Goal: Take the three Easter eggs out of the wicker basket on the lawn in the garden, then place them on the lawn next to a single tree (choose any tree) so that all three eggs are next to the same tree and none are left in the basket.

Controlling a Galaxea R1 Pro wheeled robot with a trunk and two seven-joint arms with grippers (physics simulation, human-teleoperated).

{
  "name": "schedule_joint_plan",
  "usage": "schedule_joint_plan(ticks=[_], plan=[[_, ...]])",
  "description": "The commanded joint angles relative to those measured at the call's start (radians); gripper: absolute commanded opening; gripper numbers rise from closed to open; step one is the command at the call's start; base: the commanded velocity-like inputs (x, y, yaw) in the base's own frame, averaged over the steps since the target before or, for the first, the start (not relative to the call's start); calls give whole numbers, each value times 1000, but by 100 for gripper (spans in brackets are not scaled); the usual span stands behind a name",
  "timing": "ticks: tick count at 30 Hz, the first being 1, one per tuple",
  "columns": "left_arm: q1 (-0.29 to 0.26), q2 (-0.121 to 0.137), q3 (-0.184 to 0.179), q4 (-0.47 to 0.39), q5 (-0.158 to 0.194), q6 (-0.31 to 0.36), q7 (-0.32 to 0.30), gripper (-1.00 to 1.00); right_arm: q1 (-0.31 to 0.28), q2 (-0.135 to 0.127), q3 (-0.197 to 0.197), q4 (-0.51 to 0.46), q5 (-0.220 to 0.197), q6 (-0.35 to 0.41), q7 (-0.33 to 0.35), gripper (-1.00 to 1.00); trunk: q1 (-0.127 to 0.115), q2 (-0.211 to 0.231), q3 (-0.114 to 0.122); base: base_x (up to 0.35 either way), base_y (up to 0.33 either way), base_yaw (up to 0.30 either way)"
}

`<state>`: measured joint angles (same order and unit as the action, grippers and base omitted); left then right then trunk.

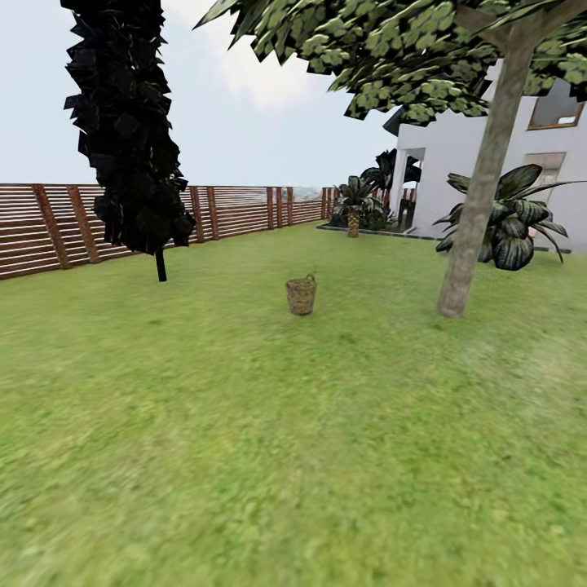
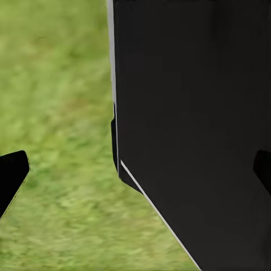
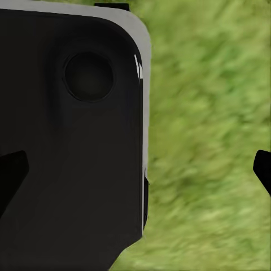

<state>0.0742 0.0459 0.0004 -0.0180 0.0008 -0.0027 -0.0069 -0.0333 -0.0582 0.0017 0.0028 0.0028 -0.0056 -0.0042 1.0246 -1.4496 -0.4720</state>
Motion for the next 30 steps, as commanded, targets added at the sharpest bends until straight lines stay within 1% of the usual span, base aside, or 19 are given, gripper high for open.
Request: schedule_joint_plan(ticks=[1,7,12,13,16,17,20,22,25,27,28,30], plan=[[1,0,0,-2,0,0,-1,100,0,0,1,0,0,-1,0,100,0,0,-1,207,124,0],[1,-1,0,-1,-2,0,-1,100,0,-2,-1,0,-1,-1,0,100,0,0,-1,119,62,0],[1,-3,0,0,-2,1,-1,100,0,-31,-7,-4,-3,0,4,100,0,0,-1,13,6,0],[1,-3,0,0,-2,1,-1,100,0,-33,-7,-4,-3,0,4,100,0,0,-1,3,1,0],[18,-3,-5,6,-19,-16,-11,100,-18,-35,3,13,3,-17,13,100,0,0,-1,0,0,0],[24,-2,-6,4,-18,-22,-10,100,-23,-33,2,19,3,-17,13,100,0,0,-1,0,0,0],[23,-19,-4,-13,-11,-18,2,100,-40,-16,-3,28,-2,-34,7,100,0,0,-1,0,0,0],[21,-30,-5,-24,-13,-18,1,100,-52,-4,-3,22,-6,-37,9,100,0,0,-1,0,0,0],[21,-26,-8,-41,-15,-17,1,100,-69,12,-5,35,-11,-33,6,100,0,0,-1,0,0,0],[21,-34,-3,-52,-7,-18,4,100,-80,24,-5,46,-12,-34,4,100,0,0,-1,0,0,0],[20,-40,1,-58,-1,-12,5,100,-86,18,-9,52,-12,-28,8,100,0,0,-1,0,0,0],[19,-51,1,-69,10,-1,-1,100,-97,17,-8,51,-6,-17,8,100,0,0,-1,0,0,0]])
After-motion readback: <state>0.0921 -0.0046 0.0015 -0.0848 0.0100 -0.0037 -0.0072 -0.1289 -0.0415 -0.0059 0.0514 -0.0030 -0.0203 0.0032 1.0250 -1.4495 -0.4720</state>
